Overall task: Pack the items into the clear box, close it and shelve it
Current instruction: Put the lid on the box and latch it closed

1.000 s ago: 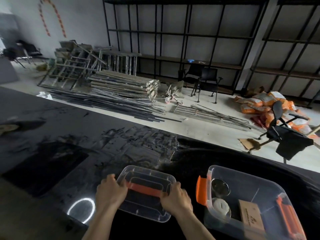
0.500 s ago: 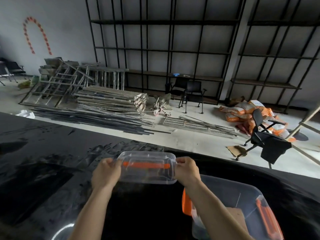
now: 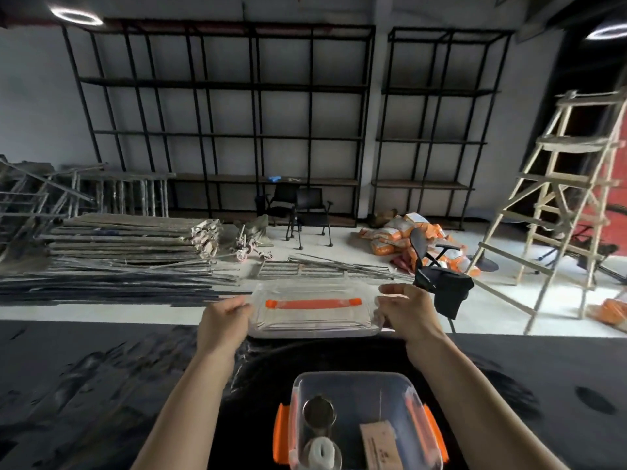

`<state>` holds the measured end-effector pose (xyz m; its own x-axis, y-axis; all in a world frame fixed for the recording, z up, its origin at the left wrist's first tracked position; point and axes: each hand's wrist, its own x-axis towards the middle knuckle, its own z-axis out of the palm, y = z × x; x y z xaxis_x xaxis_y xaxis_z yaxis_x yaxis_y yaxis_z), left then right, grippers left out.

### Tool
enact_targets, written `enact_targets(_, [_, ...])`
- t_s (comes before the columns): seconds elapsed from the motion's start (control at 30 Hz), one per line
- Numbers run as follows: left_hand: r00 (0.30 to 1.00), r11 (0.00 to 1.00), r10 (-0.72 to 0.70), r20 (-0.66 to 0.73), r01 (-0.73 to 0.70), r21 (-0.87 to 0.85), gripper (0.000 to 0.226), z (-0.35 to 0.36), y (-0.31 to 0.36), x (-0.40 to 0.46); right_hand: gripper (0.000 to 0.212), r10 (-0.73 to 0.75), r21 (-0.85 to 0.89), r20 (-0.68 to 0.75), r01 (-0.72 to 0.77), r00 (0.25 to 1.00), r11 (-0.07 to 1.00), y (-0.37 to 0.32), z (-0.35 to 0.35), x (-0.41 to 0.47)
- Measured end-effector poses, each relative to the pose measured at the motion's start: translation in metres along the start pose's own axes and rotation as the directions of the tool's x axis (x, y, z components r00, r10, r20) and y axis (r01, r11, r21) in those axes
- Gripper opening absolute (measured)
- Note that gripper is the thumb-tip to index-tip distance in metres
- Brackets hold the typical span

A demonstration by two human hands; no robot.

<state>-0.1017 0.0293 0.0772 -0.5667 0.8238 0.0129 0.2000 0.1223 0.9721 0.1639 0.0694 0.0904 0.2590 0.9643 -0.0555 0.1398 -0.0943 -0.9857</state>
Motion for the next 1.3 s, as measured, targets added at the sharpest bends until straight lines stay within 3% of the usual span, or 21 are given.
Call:
enact_targets(0.17, [0.995,0.992,0.033,0.094,-0.020,-0.128,0.045,0.025,0.006,-0.020,0.040,-0.050,0.136,-0.122,0.066,0.991,0.988,0.012,-0.036,0.000])
enact_targets(0.3, [0.990,0.953,0.086,0.114,-0.048,-0.300,0.027,0.043,0.006,-0.032,0.028,-0.048,0.225,-0.242,0.104,0.969,0.969,0.023,-0.046,0.004])
enact_targets(0.43, [0.982,0.889,0.069,0.175,0.020,-0.458,0.019,0.052,0.001,-0.036,0.018,0.053,0.476,-0.187,0.043,0.981,0.879,0.022,-0.051,0.005])
enact_targets(0.5, [0.986,0.865,0.032,0.164,0.055,-0.498,0.035,0.053,-0.004,-0.035,0.012,0.094,0.530,-0.146,-0.003,0.985,0.848,0.019,-0.054,0.005])
enact_targets(0.53, [0.988,0.876,0.008,0.152,0.067,-0.478,0.041,0.054,-0.005,-0.036,0.011,0.106,0.511,-0.141,-0.019,0.984,0.860,0.021,-0.054,0.007])
enact_targets(0.6, [0.992,0.893,-0.026,0.127,0.080,-0.443,0.029,0.055,-0.006,-0.039,0.017,0.115,0.415,-0.144,-0.046,0.983,0.909,0.025,-0.056,0.008])
enact_targets(0.67, [0.995,0.911,-0.020,0.093,0.056,-0.408,0.015,0.057,-0.011,-0.043,0.024,0.108,0.265,-0.149,-0.066,0.983,0.962,0.033,-0.057,0.008])
enact_targets(0.73, [0.998,0.944,-0.010,0.062,0.030,-0.330,0.020,0.058,-0.023,-0.048,0.027,0.054,0.068,-0.160,-0.044,0.986,0.997,0.044,-0.057,0.004])
enact_targets(0.83, [0.998,0.983,-0.014,0.057,0.024,-0.184,0.025,0.062,-0.045,-0.054,0.013,-0.098,-0.210,-0.162,0.062,0.982,0.976,0.061,-0.055,-0.011])
enact_targets(0.9, [1.000,0.998,-0.002,0.031,0.004,-0.061,0.026,0.063,-0.059,-0.059,0.026,-0.196,-0.366,-0.143,0.132,0.970,0.921,0.075,-0.054,-0.019])
enact_targets(1.07, [0.999,0.982,0.053,0.004,-0.053,0.183,0.028,0.063,-0.088,-0.075,0.010,-0.137,-0.468,-0.121,0.065,0.983,0.882,0.101,-0.055,-0.035])
enact_targets(1.3, [0.999,0.947,0.046,-0.002,-0.043,0.318,0.029,0.062,-0.110,-0.088,0.018,-0.103,-0.543,-0.127,0.018,0.986,0.839,0.127,-0.051,-0.043])
